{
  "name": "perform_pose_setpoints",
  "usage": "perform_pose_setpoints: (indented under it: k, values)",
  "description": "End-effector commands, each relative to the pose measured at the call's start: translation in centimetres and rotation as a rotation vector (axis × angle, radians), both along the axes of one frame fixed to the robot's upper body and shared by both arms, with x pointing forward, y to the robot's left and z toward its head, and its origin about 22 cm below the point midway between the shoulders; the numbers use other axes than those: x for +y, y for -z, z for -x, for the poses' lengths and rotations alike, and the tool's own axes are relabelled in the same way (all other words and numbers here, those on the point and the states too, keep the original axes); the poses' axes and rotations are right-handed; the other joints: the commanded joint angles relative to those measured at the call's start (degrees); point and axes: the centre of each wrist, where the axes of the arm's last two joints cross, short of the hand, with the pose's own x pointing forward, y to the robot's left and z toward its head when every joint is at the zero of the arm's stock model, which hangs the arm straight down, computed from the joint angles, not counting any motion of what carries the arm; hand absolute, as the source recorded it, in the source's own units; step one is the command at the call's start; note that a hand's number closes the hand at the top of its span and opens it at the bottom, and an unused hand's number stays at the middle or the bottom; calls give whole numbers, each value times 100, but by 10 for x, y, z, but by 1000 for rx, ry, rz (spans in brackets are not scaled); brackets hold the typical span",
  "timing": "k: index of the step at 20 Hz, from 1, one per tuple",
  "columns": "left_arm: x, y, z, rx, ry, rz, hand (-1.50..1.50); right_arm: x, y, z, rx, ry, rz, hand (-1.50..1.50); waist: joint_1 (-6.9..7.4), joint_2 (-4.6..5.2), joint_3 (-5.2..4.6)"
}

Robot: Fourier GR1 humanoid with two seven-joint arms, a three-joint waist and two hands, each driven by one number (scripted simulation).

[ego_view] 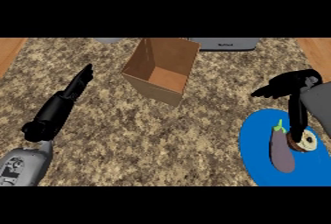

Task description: Pick the eggplant from the plate and place it in the cardboard box

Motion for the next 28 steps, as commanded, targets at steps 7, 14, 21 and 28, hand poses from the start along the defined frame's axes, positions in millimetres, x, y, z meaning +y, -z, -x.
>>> perform_pose_setpoints:
  k: [7, 14, 21, 28]
  values:
    - [3, -12, 0, 9, -2, -2, 0, -6, 13, 7, 22, -16, 39, -150, 0, 0, 0]
    - [-4, -3, -1, 1, -2, -20, 0, -24, 48, 47, 69, -41, 5, -150, -62, -10, 0]
    - [-9, 5, -2, 1, 18, 9, 0, 5, 67, 30, 37, -32, 77, -150, 7, 9, 1]
    - [-4, -1, -2, -6, -4, 2, 0, -39, 69, 46, 99, 10, 56, -150, -7, -1, 1]
